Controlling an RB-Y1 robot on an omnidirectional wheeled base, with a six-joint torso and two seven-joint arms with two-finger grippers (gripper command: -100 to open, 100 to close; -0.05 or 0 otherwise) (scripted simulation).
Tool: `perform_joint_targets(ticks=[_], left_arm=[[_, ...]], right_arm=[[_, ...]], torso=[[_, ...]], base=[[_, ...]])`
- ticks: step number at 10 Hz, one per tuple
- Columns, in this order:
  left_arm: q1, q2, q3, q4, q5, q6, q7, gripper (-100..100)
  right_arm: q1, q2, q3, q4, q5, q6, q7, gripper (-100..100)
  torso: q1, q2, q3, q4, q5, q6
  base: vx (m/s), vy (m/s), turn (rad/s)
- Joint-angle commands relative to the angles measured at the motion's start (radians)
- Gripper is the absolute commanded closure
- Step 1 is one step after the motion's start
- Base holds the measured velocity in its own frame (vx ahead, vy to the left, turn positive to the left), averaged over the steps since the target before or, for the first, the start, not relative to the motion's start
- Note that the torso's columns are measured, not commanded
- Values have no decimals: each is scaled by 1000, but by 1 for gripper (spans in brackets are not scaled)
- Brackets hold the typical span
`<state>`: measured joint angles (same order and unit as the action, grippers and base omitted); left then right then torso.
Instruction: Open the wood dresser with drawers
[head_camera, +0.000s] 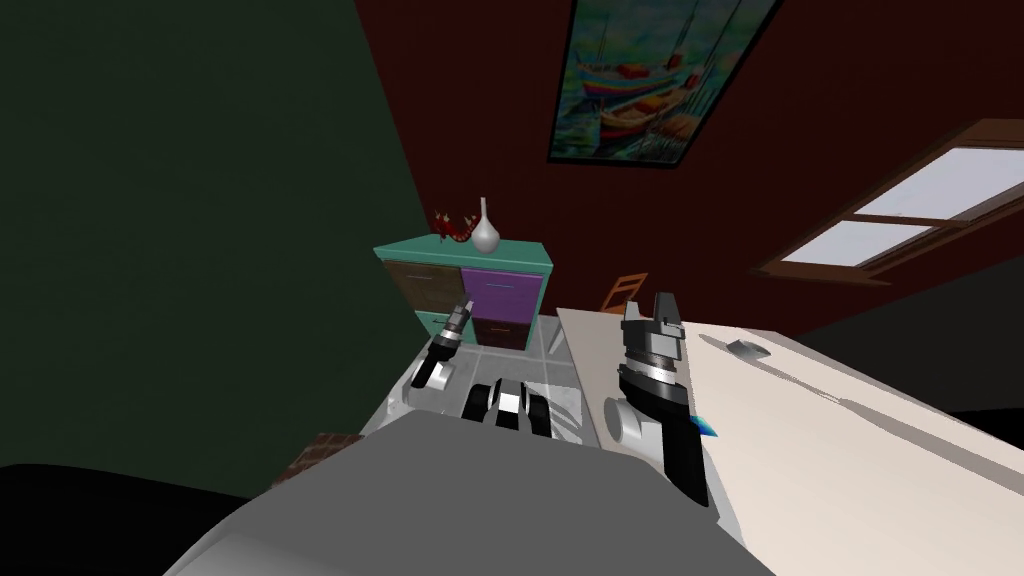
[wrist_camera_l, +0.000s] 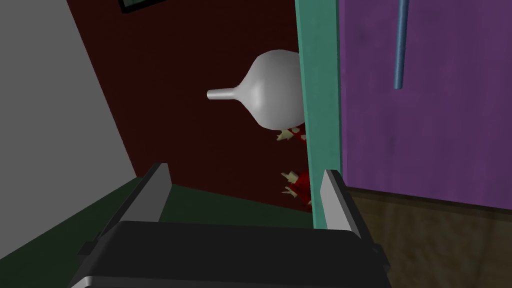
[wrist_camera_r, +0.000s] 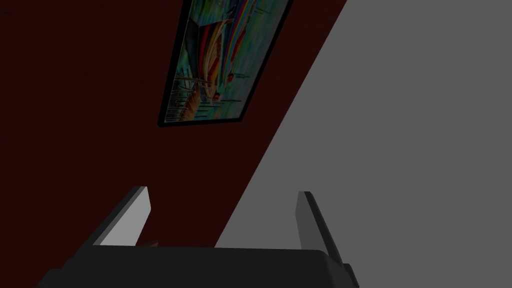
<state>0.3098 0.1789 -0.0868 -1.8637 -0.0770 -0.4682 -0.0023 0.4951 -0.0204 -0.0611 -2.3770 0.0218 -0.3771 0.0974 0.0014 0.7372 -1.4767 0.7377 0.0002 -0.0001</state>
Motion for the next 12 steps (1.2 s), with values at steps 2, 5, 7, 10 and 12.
perform_joint_targets(ticks=[2,5,7,10,12], left_arm=[[-28,-13,-4,72,4,27,-19,-100],[-55,-34,-7,133,9,51,-35,-100],[-73,-57,-8,173,11,66,-45,-100],[-101,-136,-11,239,16,91,-61,-100],[-110,-189,-11,259,18,99,-66,-100]], right_arm=[[0,0,0,0,0,0,0,0],[0,0,0,0,0,0,0,0],[0,0,0,0,0,0,0,0],[0,0,0,0,0,0,0,0],[0,0,0,0,0,0,0,0]], torso=[[0,2,1,1,0,0],[-2,1,1,0,0,0],[-1,1,1,0,0,0],[-2,0,0,0,-1,0],[0,4,3,1,0,0]], base=[[131,-25,29],[132,-35,27],[126,-31,27],[151,-57,33],[74,-22,14]])
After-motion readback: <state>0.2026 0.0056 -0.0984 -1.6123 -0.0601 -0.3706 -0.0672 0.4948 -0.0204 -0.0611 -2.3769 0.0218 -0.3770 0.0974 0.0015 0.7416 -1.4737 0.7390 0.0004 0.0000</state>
